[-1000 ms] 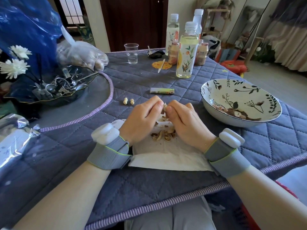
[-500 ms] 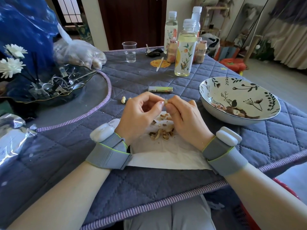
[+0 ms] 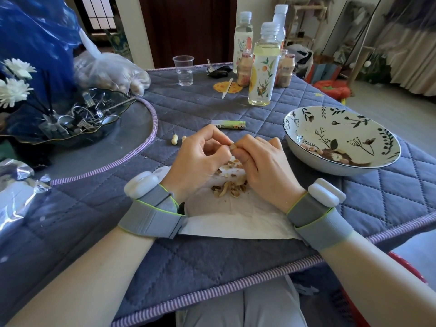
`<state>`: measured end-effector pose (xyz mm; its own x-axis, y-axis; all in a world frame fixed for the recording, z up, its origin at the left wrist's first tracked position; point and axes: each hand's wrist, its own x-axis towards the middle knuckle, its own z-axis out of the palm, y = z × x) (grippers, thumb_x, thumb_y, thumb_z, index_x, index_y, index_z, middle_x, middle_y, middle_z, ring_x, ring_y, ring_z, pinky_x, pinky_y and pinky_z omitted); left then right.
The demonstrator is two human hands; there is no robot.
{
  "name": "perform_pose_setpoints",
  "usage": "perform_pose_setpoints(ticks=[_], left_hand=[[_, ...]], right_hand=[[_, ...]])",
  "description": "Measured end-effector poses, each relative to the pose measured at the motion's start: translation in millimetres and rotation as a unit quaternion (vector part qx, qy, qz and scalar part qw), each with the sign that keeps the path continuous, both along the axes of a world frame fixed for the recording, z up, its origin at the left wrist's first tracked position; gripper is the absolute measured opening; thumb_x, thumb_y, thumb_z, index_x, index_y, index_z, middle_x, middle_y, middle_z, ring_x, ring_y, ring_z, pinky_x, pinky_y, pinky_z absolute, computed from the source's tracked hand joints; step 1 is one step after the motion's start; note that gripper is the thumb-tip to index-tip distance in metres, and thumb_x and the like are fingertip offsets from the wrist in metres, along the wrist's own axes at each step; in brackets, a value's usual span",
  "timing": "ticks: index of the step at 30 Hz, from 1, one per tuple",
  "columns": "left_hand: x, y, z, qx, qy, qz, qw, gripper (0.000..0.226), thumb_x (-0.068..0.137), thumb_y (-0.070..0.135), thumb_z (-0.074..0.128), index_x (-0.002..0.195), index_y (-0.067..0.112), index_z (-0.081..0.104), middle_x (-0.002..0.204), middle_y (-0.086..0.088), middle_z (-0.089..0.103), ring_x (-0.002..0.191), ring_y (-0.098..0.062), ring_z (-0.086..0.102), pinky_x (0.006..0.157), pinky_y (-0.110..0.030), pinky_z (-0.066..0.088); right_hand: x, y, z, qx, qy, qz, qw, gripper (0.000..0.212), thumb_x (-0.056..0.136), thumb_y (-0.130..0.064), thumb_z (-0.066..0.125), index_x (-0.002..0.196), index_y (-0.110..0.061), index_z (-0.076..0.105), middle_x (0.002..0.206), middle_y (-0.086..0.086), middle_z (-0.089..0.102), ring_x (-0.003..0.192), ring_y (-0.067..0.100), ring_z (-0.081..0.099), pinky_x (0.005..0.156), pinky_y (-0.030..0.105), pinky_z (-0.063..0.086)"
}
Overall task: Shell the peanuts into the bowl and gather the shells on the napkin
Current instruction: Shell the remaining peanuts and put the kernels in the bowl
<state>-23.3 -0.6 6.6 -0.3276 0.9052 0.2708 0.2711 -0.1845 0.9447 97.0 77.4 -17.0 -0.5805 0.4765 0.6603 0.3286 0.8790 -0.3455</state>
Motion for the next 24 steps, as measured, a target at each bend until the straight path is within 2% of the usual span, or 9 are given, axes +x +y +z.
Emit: perform_pose_setpoints(ticks=[8,11,14,16,20,22,24], left_hand=[[-1.9,0.4,-0.7,-0.002,0.012,-0.008,1.000,0.006,0.072,0.014,0.050,0.071,0.019,0.054,0.046,0.008,0.057,0.043,-0.002,0.043,0.045,-0.013,0.035],[-0.7,-0.6,1.0,-0.010,0.026,0.012,1.000,0.006,0.070,0.015,0.050,0.070,0.019,0.054,0.052,0.004,0.057,0.043,-0.002,0.045,0.045,-0.013,0.037],[1.9,-1.0,1.2,-0.029,0.087,0.050,0.995,0.002,0.076,0.010,0.054,0.074,0.010,0.053,0.063,-0.024,0.058,0.051,-0.013,0.044,0.050,-0.023,0.038],[3.0,-1.0,0.7,-0.031,0.120,0.070,0.990,0.003,0.079,0.006,0.052,0.076,0.007,0.052,0.069,-0.030,0.059,0.054,-0.018,0.044,0.051,-0.026,0.037],[1.3,-0.5,1.9,-0.028,0.148,0.080,0.985,0.009,0.079,0.002,0.050,0.073,0.006,0.055,0.064,-0.026,0.059,0.050,-0.014,0.043,0.049,-0.024,0.037],[0.0,-1.0,1.9,-0.029,0.129,0.073,0.988,0.015,0.081,0.000,0.049,0.072,0.011,0.056,0.060,-0.013,0.059,0.046,-0.007,0.043,0.047,-0.018,0.037],[0.1,-0.9,1.8,-0.035,0.086,0.054,0.994,0.023,0.083,0.000,0.046,0.072,0.018,0.055,0.060,-0.002,0.059,0.045,-0.003,0.047,0.047,-0.015,0.038]], right_hand=[[0.2,-0.5,0.1,0.084,-0.017,-0.037,0.996,0.031,0.093,-0.030,0.036,0.078,-0.014,0.056,0.064,-0.001,0.058,0.057,0.025,0.052,0.063,0.035,0.022],[0.5,-1.5,0.7,0.111,-0.029,-0.050,0.992,0.038,0.096,-0.035,0.030,0.077,-0.014,0.055,0.063,0.000,0.057,0.055,0.026,0.050,0.063,0.034,0.022],[-1.1,-2.8,0.5,0.121,-0.064,-0.069,0.988,0.048,0.097,-0.039,0.017,0.077,-0.014,0.054,0.065,0.000,0.058,0.057,0.026,0.050,0.064,0.035,0.023],[-1.0,-2.6,-0.7,0.126,-0.079,-0.081,0.986,0.043,0.097,-0.037,0.022,0.077,-0.014,0.053,0.064,0.001,0.058,0.057,0.027,0.050,0.064,0.036,0.024],[-1.7,-4.2,-0.3,0.131,-0.081,-0.090,0.984,0.045,0.098,-0.036,0.018,0.074,-0.015,0.049,0.061,-0.001,0.057,0.056,0.027,0.049,0.064,0.035,0.023],[-1.5,-3.7,-0.4,0.108,-0.066,-0.075,0.989,0.041,0.097,-0.035,0.023,0.074,-0.015,0.050,0.059,-0.004,0.053,0.056,0.026,0.049,0.064,0.035,0.020],[-0.1,-2.0,0.0,0.051,-0.047,-0.044,0.997,0.036,0.094,-0.035,0.026,0.075,-0.016,0.050,0.059,-0.011,0.041,0.059,0.026,0.049,0.063,0.035,0.018]])
